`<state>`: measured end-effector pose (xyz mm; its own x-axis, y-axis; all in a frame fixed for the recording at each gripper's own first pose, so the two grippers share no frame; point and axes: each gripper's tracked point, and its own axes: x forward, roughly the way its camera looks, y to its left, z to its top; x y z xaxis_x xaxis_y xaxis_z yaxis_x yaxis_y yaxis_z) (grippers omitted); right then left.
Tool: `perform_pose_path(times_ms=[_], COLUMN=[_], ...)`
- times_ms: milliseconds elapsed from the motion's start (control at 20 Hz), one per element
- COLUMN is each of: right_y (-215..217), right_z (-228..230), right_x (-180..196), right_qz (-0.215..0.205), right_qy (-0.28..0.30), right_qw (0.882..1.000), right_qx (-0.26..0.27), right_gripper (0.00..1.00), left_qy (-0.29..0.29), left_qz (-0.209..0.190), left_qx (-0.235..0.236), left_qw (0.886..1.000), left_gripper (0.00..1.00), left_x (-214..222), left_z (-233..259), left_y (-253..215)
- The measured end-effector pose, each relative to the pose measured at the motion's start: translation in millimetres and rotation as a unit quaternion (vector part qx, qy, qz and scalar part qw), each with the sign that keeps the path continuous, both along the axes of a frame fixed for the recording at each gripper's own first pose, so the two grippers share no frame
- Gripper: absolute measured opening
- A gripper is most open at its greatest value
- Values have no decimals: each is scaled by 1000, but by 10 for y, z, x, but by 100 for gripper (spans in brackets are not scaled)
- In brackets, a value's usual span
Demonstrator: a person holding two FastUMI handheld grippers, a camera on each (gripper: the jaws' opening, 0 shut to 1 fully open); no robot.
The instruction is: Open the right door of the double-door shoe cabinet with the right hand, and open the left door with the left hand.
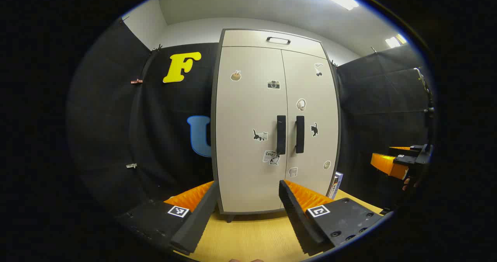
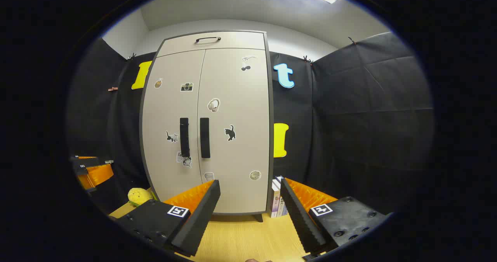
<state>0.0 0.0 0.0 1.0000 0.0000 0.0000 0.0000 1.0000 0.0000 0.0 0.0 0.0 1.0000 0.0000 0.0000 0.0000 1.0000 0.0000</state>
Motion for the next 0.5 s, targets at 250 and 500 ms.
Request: perform_pose_path(times_ms=[250, 500], right_y=[-4, -49], right_z=[8, -10], right_x=[17, 135], right_qz=[5, 16], right_qy=[4, 11], right_qw=[1000, 1000], right_qx=[8, 2], right_gripper=[98, 98], left_qy=[1, 6], left_qz=[-1, 10], left_qx=[-1, -2], left_qw=[1000, 1000], left_gripper=[95, 95], left_x=[-19, 62], left_z=[-2, 4], left_y=[-49, -103])
